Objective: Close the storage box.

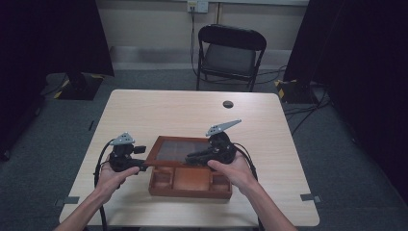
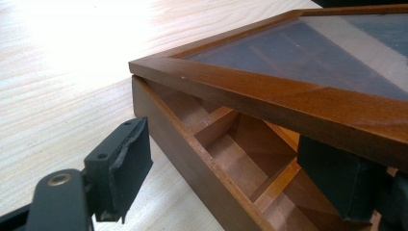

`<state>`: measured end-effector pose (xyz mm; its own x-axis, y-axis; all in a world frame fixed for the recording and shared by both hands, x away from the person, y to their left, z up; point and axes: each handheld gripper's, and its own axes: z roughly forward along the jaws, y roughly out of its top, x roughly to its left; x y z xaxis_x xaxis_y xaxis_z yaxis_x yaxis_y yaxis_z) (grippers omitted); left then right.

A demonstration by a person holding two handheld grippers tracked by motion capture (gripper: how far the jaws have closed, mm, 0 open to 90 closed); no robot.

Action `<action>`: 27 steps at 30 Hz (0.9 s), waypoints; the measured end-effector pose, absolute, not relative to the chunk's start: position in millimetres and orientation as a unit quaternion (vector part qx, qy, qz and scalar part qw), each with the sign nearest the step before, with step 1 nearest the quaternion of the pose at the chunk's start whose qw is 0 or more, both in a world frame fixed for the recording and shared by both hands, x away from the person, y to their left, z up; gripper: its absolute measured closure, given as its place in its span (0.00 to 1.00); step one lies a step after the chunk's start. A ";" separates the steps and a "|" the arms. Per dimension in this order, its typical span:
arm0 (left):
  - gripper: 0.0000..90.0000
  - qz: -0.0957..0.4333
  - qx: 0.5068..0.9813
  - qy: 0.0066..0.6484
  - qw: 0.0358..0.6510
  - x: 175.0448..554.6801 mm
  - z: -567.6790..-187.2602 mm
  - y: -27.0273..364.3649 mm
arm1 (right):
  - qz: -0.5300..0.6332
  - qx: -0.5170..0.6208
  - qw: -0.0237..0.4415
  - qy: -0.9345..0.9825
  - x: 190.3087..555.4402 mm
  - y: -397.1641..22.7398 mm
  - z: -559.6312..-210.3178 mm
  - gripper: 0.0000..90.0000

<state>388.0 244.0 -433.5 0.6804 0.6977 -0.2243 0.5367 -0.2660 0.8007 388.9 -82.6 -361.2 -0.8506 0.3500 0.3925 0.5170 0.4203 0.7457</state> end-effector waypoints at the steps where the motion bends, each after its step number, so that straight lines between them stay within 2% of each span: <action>1: 0.21 0.087 0.793 0.388 0.461 388.0 -433.4 244.1 | -0.472 -0.259 0.090 -0.838 389.7 -83.0 -362.3 0.88; 19: 0.21 0.080 0.794 0.402 0.449 394.9 -441.4 247.3 | -0.460 -0.254 0.104 -0.844 392.1 -87.2 -370.1 0.90; 27: 0.21 0.083 0.799 0.407 0.436 398.2 -444.2 250.3 | -0.451 -0.251 0.095 -0.851 386.8 -88.6 -374.7 0.90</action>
